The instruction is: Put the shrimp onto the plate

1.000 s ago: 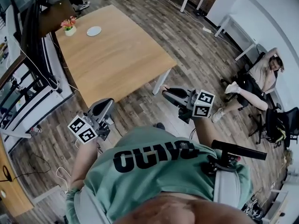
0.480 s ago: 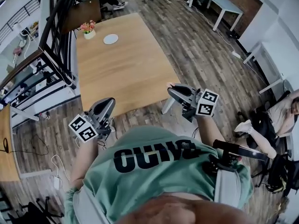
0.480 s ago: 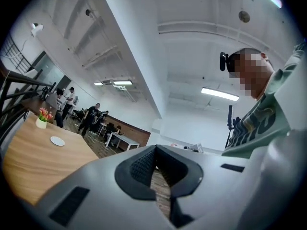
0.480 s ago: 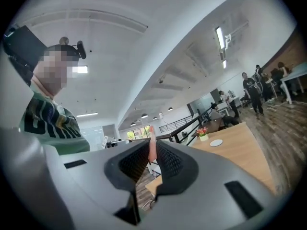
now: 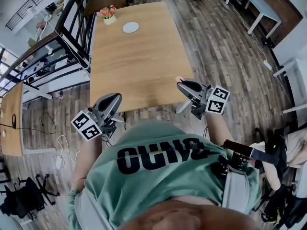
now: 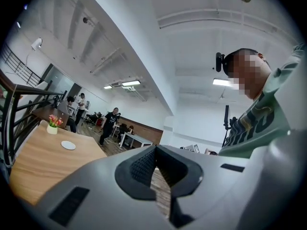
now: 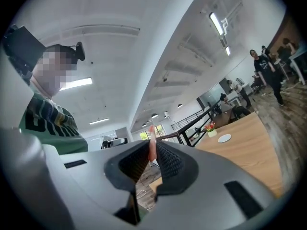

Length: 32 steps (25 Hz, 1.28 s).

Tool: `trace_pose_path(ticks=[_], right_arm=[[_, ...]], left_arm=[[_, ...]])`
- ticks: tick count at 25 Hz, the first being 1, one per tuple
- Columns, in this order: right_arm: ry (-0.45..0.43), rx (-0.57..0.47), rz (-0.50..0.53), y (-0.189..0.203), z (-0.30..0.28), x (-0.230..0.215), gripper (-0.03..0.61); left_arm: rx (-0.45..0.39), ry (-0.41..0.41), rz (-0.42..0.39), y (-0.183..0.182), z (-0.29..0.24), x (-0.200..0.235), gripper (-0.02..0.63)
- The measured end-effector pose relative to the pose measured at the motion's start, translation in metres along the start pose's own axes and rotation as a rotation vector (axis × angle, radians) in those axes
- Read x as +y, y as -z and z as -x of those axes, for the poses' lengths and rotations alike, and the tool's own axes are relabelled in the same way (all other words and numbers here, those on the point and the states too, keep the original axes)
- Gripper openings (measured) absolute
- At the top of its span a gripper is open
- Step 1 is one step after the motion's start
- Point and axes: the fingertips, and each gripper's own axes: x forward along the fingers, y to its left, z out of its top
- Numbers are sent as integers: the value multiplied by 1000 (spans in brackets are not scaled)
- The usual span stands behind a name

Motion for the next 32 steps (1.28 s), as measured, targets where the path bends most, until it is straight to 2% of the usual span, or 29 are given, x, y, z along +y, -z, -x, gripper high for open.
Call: trace_pose_path(ticks=[5,10,18,24,27,32], right_arm=[[-8,31,-10,6,-35,-17,49],[-15,94,-15,8,-91,-42,49],[96,134,1,4,-172,-81,49],[147,180,-74,27,-239,-111,49],[148,207,-99,36,-262,-113,49],[136,254,-126,43,-286,-133,49]], left_arm=[[-19,-14,25,1,11,30,-6],[-70,-27,38,-3,27,83,-6],[-83,76,63,-27,44,179,-6],[-28,125,52,-29,64,234,-6],[-30,117,75,-30,80,254,-6],[-67,54,113,-27,100,282,-6]])
